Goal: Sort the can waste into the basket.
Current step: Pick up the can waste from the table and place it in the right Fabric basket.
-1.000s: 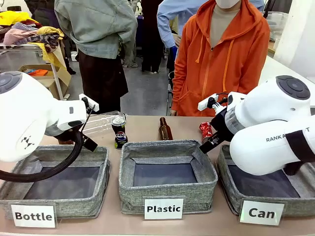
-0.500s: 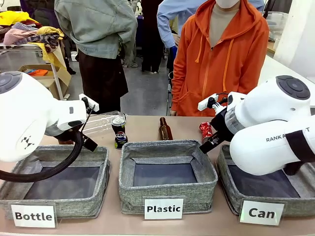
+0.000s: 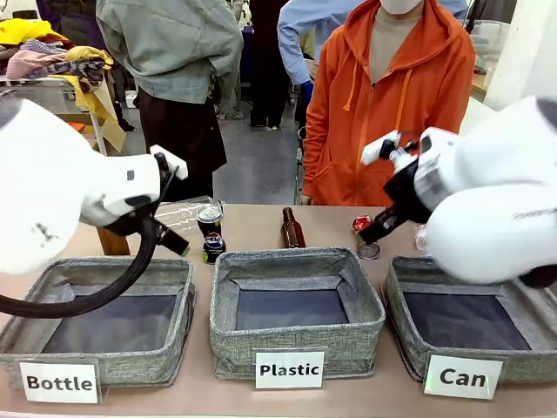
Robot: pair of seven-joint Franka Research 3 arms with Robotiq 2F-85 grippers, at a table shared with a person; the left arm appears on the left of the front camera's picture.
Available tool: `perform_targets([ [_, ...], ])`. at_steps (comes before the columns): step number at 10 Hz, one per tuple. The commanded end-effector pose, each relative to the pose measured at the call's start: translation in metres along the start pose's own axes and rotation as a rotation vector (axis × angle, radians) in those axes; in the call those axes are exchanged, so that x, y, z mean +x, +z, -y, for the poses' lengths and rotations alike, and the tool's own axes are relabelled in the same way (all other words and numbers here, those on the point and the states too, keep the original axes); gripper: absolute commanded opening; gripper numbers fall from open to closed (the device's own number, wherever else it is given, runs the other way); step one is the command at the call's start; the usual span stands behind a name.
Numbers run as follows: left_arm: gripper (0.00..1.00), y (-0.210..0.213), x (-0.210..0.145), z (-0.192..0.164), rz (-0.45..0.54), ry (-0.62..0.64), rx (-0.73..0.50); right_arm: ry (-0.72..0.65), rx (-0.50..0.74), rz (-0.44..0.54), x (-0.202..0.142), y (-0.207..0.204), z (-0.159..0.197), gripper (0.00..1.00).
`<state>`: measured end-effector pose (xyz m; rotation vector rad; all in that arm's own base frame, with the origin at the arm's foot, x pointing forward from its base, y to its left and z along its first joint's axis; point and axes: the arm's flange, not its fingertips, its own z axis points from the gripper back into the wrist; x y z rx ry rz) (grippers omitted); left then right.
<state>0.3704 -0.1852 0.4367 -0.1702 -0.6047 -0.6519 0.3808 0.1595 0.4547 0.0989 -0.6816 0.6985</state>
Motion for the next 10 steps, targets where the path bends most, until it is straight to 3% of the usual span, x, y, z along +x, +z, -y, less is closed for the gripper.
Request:
perform_targets([
  [1, 1.00, 0.084, 0.009, 0.008, -0.041, 0.148, -0.091, 0.066, 0.253, 0.001, 0.011, 0.073, 0.028, 1.00],
  [2, 1.00, 0.116, 0.006, 0.012, -0.076, 0.164, -0.179, 0.010, 0.450, 0.005, 0.008, 0.102, 0.044, 1.00],
  [3, 1.00, 0.147, -0.010, -0.002, -0.074, 0.195, -0.342, -0.134, 0.597, 0.038, -0.006, 0.125, 0.073, 1.00],
  [5, 1.00, 0.187, -0.075, -0.041, 0.041, 0.316, -0.618, -0.394, 0.693, 0.084, -0.055, 0.141, 0.126, 1.00],
  [7, 1.00, 0.209, -0.128, -0.076, 0.186, 0.442, -0.658, -0.619, 0.753, 0.201, -0.113, 0.141, 0.183, 1.00],
  [10, 1.00, 0.195, -0.214, -0.117, 0.356, 0.717, -0.609, -0.842, 0.751, 0.291, -0.171, 0.133, 0.240, 1.00],
])
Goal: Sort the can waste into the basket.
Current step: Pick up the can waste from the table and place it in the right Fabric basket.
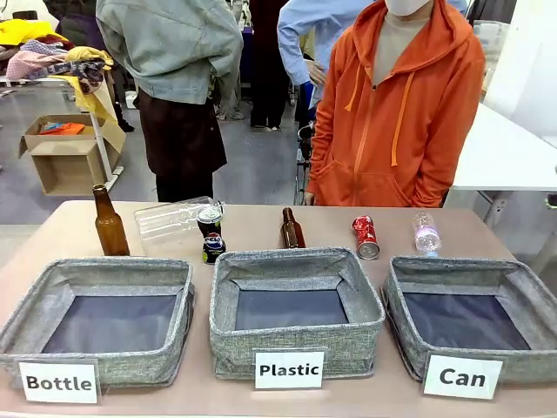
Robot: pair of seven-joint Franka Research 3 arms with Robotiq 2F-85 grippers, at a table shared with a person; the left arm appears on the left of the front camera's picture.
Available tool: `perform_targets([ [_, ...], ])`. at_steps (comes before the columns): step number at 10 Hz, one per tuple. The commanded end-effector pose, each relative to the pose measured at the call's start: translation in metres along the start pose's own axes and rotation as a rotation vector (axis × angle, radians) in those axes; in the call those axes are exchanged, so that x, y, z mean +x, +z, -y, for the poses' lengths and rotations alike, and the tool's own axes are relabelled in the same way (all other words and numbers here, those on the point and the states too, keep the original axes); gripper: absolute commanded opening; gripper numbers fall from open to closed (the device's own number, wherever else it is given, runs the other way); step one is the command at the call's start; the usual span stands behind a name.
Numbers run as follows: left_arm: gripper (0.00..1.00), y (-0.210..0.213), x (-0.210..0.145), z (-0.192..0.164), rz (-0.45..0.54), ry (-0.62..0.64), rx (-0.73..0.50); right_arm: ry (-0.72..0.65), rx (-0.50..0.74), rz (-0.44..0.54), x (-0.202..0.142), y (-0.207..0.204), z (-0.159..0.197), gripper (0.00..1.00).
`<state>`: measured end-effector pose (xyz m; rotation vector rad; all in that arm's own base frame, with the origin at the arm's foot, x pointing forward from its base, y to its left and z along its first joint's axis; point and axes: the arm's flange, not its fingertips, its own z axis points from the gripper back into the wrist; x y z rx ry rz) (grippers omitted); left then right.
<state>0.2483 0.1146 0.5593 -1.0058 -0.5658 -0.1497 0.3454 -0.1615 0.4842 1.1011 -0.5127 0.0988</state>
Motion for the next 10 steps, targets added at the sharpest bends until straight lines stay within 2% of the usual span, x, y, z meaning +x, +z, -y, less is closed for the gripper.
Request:
perform_targets([
  [1, 1.00, -0.036, -0.075, -0.060, 0.142, 0.126, -0.034, -0.041, 0.004, 0.100, 0.017, 0.003, 0.016, 1.00],
  [3, 1.00, -0.015, -0.078, -0.099, 0.280, 0.302, -0.054, -0.090, -0.013, 0.124, 0.020, 0.004, 0.028, 1.00],
  [4, 1.00, -0.017, -0.073, -0.107, 0.375, 0.379, 0.037, -0.067, -0.074, 0.158, 0.020, -0.002, 0.029, 1.00],
  [5, 1.00, 0.050, -0.023, -0.094, 0.201, 0.270, -0.012, -0.113, -0.013, 0.119, 0.013, 0.009, 0.035, 1.00],
  [10, 1.00, 0.050, -0.023, -0.094, 0.201, 0.270, -0.012, -0.113, -0.013, 0.119, 0.013, 0.009, 0.035, 1.00],
])
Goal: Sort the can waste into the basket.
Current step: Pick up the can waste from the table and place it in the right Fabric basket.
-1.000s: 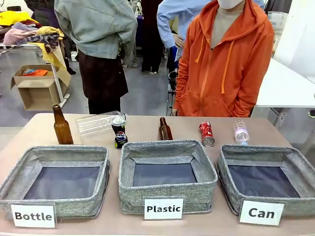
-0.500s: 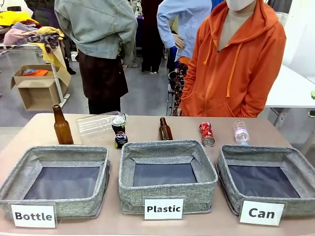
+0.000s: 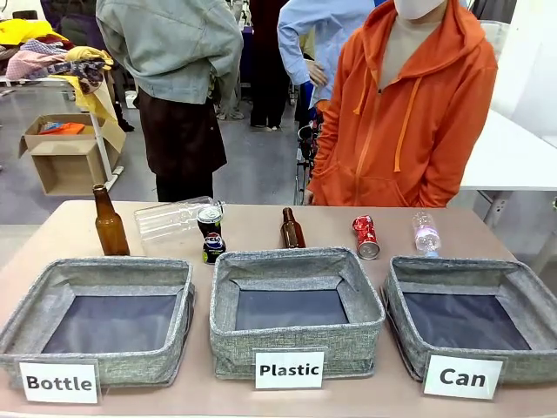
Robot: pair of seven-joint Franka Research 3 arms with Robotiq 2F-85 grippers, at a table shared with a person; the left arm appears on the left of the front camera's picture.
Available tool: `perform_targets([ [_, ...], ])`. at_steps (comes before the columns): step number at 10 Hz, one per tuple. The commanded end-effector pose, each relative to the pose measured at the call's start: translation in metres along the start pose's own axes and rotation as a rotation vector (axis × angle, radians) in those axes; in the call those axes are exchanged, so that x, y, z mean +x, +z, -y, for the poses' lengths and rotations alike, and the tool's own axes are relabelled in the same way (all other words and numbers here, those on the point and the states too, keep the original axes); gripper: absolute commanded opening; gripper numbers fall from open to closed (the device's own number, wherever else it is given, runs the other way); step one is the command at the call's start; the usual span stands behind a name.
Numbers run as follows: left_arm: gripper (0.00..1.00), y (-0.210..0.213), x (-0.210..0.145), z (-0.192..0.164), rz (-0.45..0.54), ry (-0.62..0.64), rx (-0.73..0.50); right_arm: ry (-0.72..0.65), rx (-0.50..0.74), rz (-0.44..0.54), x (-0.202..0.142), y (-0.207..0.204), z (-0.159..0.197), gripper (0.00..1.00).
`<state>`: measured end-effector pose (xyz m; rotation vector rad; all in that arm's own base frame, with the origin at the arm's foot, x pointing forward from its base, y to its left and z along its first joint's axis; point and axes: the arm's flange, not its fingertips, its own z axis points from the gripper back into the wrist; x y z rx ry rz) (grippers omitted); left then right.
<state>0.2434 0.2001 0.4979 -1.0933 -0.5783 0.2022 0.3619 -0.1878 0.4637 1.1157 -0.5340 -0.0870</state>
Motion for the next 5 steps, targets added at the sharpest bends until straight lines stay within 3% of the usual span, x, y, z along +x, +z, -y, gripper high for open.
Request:
perform_targets([
  [1, 1.00, 0.002, 0.002, -0.003, 0.016, -0.019, -0.020, 0.022, 0.016, 0.009, 0.003, -0.001, 0.001, 1.00],
  [2, 1.00, 0.002, 0.002, -0.003, 0.016, -0.019, -0.020, 0.000, 0.000, 0.000, 0.000, 0.000, 0.000, 1.00],
  [3, 1.00, 0.002, 0.002, -0.003, 0.016, -0.019, -0.020, 0.072, -0.206, -0.054, 0.000, -0.025, -0.034, 1.00],
  [5, 1.00, 0.002, 0.002, -0.003, 0.016, -0.019, -0.020, 0.158, -0.444, -0.209, 0.010, -0.097, -0.097, 1.00],
])
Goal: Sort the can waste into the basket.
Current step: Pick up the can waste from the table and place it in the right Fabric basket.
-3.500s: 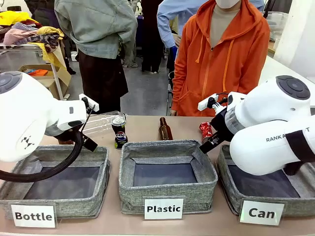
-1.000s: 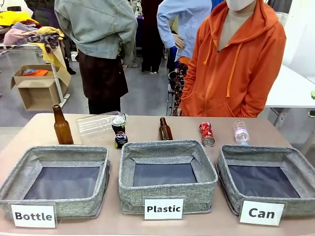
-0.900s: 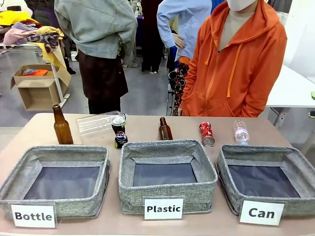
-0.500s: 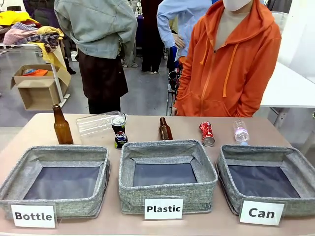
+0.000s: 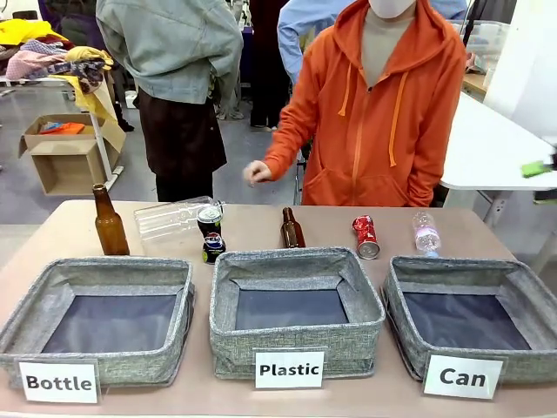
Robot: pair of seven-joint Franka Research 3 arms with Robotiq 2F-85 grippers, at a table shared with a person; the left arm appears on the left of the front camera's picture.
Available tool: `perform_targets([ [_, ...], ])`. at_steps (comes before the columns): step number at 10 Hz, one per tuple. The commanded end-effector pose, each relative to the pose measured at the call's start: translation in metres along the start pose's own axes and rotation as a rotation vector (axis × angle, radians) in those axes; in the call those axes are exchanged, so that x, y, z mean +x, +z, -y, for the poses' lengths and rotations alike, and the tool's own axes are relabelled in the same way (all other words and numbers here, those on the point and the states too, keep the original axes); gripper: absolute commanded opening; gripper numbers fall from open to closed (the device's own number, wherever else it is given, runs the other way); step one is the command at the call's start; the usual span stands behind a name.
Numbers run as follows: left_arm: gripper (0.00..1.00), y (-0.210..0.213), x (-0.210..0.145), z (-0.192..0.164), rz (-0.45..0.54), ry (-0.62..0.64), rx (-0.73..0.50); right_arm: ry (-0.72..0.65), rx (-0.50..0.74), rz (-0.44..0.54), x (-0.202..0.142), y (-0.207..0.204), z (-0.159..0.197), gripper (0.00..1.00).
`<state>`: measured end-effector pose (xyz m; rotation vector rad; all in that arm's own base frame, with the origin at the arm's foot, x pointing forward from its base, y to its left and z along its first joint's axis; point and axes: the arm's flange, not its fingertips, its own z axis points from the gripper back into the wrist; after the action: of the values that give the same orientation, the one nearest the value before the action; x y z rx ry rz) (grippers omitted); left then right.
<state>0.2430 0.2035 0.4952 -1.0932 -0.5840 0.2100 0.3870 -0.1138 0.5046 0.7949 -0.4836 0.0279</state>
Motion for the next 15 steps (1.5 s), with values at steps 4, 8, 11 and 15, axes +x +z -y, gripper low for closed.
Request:
perform_targets([
  [4, 1.00, 0.000, 0.002, 0.001, 0.008, -0.022, -0.021, 0.167, -0.548, -0.303, 0.025, -0.173, -0.146, 1.00],
  [8, 1.00, 0.000, 0.002, 0.001, 0.008, -0.022, -0.021, 0.217, -0.584, -0.297, 0.008, -0.203, -0.158, 1.00],
  [11, 1.00, 0.000, 0.002, 0.001, 0.008, -0.022, -0.021, 0.164, -0.680, -0.279, 0.027, -0.212, -0.154, 1.00],
  [15, 1.00, 0.000, 0.002, 0.001, 0.008, -0.022, -0.021, 0.046, -0.678, -0.335, 0.064, -0.270, -0.118, 1.00],
])
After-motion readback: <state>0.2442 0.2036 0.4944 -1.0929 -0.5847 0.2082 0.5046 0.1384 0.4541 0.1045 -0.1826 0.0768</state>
